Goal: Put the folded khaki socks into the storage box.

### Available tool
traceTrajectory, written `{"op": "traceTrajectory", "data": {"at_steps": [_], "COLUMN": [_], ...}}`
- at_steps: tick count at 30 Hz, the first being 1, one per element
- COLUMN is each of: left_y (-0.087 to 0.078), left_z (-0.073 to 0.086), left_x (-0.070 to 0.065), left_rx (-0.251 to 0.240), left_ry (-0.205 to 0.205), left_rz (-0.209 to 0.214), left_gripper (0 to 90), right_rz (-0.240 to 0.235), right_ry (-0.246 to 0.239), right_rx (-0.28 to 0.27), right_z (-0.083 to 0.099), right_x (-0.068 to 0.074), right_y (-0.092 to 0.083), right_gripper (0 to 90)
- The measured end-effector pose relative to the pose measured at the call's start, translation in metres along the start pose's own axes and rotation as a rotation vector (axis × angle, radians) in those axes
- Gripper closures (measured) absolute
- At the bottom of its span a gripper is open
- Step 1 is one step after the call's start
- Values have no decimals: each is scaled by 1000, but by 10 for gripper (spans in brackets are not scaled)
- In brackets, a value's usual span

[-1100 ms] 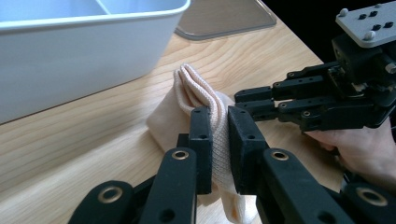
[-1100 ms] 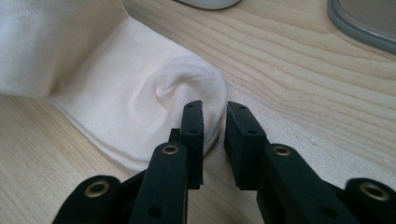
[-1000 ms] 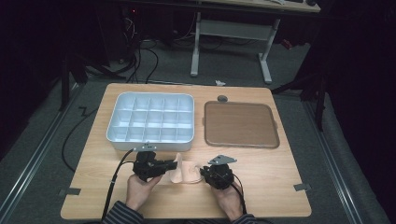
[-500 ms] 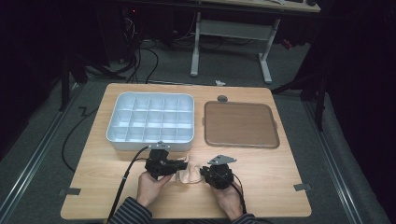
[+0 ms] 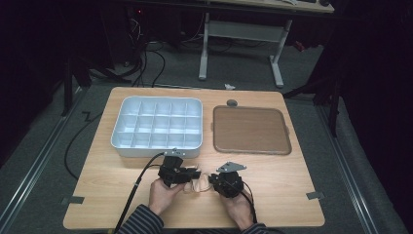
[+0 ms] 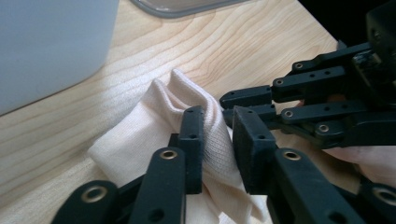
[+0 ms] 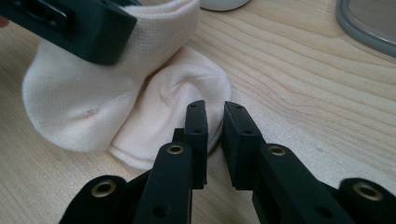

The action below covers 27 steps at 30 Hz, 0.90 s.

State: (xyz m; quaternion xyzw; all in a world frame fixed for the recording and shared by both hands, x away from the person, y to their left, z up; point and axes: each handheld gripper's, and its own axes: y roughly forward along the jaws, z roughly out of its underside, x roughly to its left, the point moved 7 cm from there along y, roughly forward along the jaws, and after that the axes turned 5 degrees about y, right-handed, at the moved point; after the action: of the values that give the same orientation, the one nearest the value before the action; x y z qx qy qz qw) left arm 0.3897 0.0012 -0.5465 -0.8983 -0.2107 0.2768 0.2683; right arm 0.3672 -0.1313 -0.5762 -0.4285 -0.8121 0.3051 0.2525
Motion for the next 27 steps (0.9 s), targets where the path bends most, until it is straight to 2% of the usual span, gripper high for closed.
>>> {"op": "traceTrajectory", "data": {"at_steps": [5, 8, 14, 18, 24, 27], "left_y": [2, 5, -1, 3, -2, -19], "left_z": [0, 2, -4, -5, -5, -3], "left_x": [-2, -3, -9, -9, -12, -13], "left_rx": [3, 10, -36, -33, -44, -48], "left_ry": [6, 7, 9, 3, 35, 58], "left_rz": [1, 16, 39, 64, 48, 24], "left_gripper": [664, 635, 594, 599, 597, 589], "right_rz": [10, 14, 14, 10, 8, 5], "right_ry": [-9, 3, 18, 33, 36, 9], "right_rx": [-3, -2, -40, -57, -70, -78], "right_z": [0, 0, -3, -4, -3, -6], "right_x": [1, 1, -3, -4, -9, -7], "right_y": [0, 0, -8, -14, -23, -31], "right_gripper": [741, 711, 713, 720, 744, 784]}}
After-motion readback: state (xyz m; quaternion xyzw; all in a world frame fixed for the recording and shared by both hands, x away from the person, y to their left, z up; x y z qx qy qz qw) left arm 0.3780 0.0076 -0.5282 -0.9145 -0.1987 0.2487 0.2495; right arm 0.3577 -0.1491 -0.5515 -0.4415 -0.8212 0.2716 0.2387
